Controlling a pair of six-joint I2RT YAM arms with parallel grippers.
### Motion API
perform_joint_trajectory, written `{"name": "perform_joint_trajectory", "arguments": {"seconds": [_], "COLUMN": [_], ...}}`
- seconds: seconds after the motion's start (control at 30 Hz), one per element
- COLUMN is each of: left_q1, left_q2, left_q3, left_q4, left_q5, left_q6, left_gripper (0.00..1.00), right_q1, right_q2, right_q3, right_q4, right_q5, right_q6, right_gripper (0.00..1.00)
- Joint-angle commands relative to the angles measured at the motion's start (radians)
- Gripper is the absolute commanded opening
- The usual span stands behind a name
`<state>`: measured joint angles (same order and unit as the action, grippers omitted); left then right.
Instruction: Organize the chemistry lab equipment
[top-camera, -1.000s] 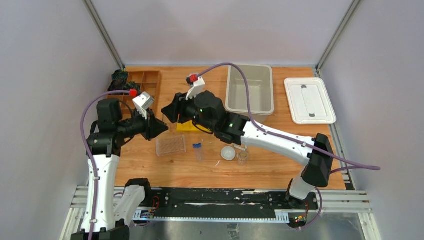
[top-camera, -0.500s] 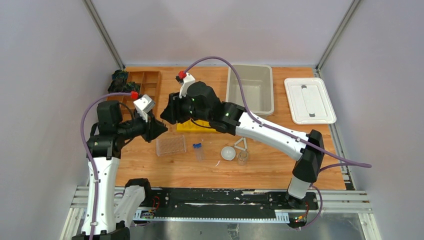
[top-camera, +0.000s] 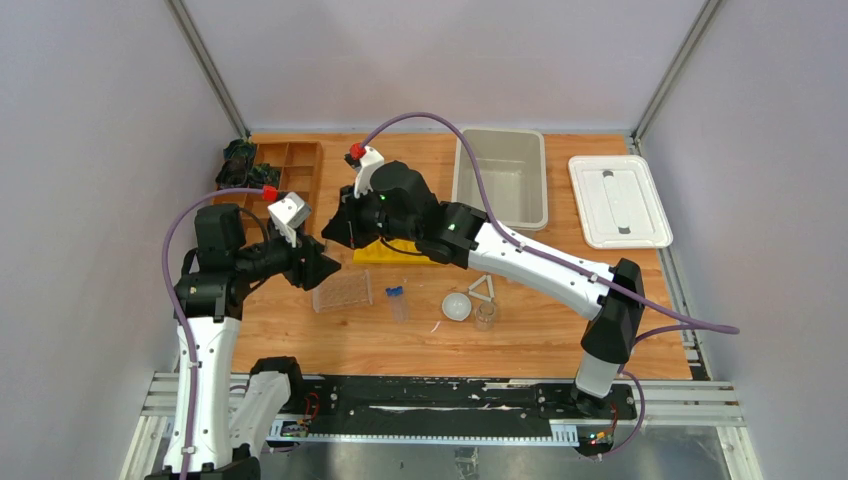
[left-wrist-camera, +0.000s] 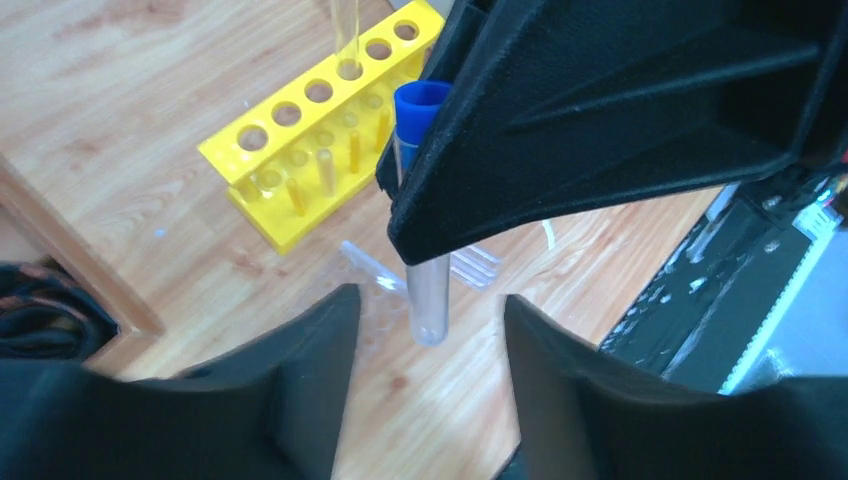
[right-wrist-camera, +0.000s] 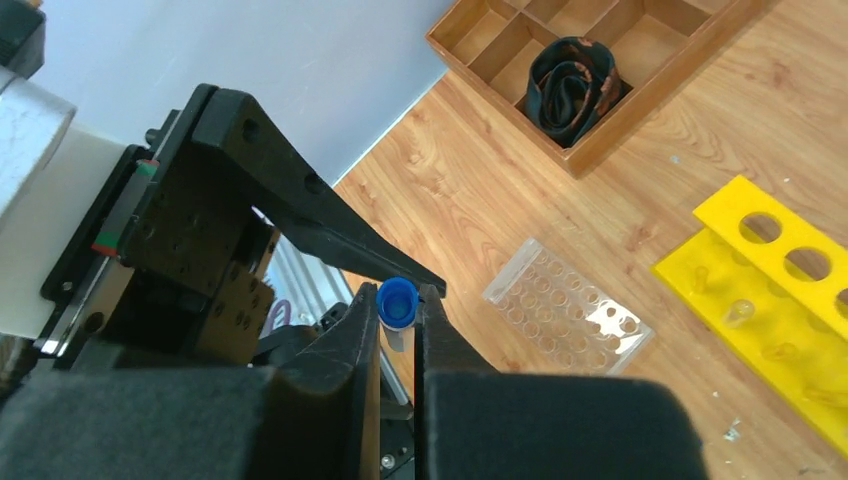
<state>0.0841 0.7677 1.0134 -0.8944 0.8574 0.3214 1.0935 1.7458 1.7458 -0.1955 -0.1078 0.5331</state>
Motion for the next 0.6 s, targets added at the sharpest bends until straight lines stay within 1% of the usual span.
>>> {"name": "perform_joint_trajectory", "arguments": {"seconds": [0.0, 0.03, 0.1, 0.17, 0.23, 0.3, 0.43, 0.5, 0.57], "left_q1": [0.008, 0.008, 0.008, 0.007, 0.018, 0.051, 0.168, 0.197, 0.201], "left_q2": [0.009, 0.017, 0.037, 0.069, 0.117, 0.166, 0.257, 0.284, 0.298], "left_q3": [0.004, 0.008, 0.019, 0.026, 0.032, 0.041, 0.073, 0.087, 0.092], "left_q4": [0.005, 0.005, 0.004, 0.002, -0.008, -0.008, 0.01, 0.023, 0.037], "left_q5": [-0.035, -0.068, -0.161, -0.259, -0.325, -0.342, -0.3, -0.307, -0.342], "left_q6": [0.009, 0.017, 0.042, 0.073, 0.099, 0.106, 0.058, 0.029, 0.004], "left_gripper": [0.75, 0.78, 0.8, 0.8, 0.8, 0.79, 0.79, 0.8, 0.83], "right_q1": [-0.014, -0.015, -0.02, -0.02, -0.02, -0.017, 0.004, 0.014, 0.02], "right_q2": [-0.014, -0.026, -0.047, -0.056, -0.054, -0.033, 0.033, 0.076, 0.125], "right_q3": [-0.012, -0.031, -0.08, -0.139, -0.187, -0.21, -0.234, -0.222, -0.199], "right_q4": [-0.013, -0.013, 0.005, 0.032, 0.073, 0.109, 0.185, 0.233, 0.262], "right_q5": [0.06, 0.087, 0.137, 0.176, 0.182, 0.177, 0.173, 0.164, 0.144], "right_q6": [-0.07, -0.086, -0.123, -0.158, -0.181, -0.209, -0.288, -0.323, -0.342], "right_gripper": [0.0, 0.0, 0.0, 0.0, 0.0, 0.0, 0.0, 0.0, 0.0]}}
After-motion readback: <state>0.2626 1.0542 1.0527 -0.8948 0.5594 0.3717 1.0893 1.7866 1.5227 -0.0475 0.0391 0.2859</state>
